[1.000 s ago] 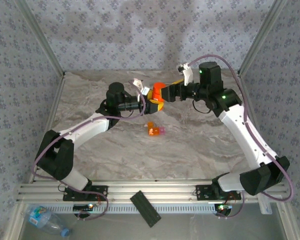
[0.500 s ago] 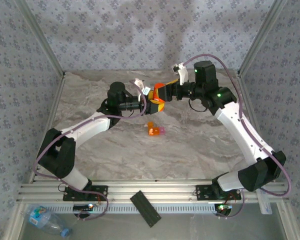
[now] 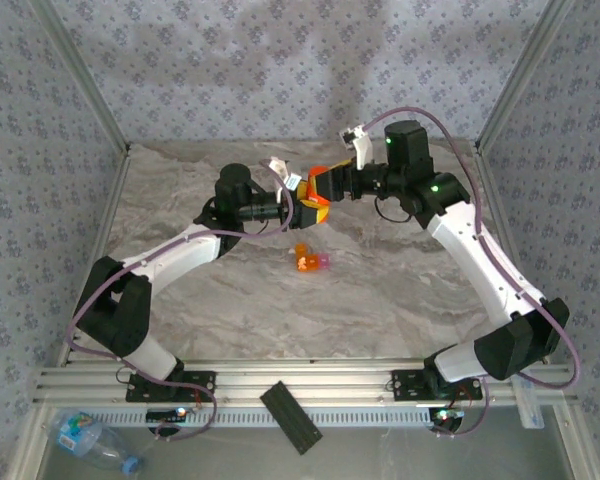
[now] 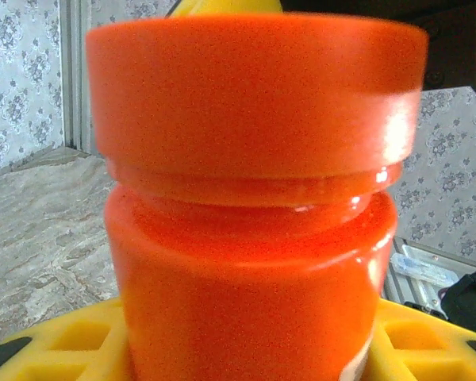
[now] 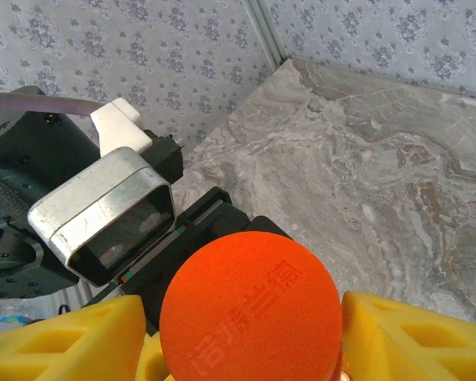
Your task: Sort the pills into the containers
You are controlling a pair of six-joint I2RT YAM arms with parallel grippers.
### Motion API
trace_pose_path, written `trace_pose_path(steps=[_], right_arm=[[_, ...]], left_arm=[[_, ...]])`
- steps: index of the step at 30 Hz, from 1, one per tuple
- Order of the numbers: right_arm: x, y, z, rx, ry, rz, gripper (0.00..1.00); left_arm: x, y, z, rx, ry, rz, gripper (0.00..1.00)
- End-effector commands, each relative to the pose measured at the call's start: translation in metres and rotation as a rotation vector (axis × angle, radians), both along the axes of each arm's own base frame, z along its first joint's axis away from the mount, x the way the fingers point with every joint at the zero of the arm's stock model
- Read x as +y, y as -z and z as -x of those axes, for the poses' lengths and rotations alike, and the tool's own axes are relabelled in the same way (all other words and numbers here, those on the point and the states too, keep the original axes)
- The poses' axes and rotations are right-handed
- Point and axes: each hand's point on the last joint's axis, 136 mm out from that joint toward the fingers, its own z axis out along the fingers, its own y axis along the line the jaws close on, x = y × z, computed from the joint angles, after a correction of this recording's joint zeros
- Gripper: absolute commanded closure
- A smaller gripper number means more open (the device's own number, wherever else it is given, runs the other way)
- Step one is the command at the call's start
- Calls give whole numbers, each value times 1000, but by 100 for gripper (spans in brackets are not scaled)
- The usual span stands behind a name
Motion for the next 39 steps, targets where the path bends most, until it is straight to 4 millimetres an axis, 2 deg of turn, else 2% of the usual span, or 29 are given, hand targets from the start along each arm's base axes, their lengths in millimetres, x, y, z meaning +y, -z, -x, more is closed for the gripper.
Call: trace_pose_path(steps=[1,5,10,17,25,33,39], right_arm=[[5,-14,3,-24,-24,-23,32],[5,-15,3,-25,-27,-25,34],[7,-14,4,-20,-36,-26,54],[-2,-21,8,-49,-45,-1,68],[-9,-28,17,-126,-72,47,69],[-5,-4,15,-99,-48,110,71],[-4,13,10,-43,12,65,71]], left_arm=[[-4,-28,2,-71,26,50,100],[-4,-28,2,-70,27,49,100],[-5,-27,3,-71,29,46,100],[-4,-20,5,-78,33,-1,100],[-3,-14,7,-87,37,-35,100],[-2,-21,4,-102,13,-22,100],[0,-27,3,-117,-10,-4,100]])
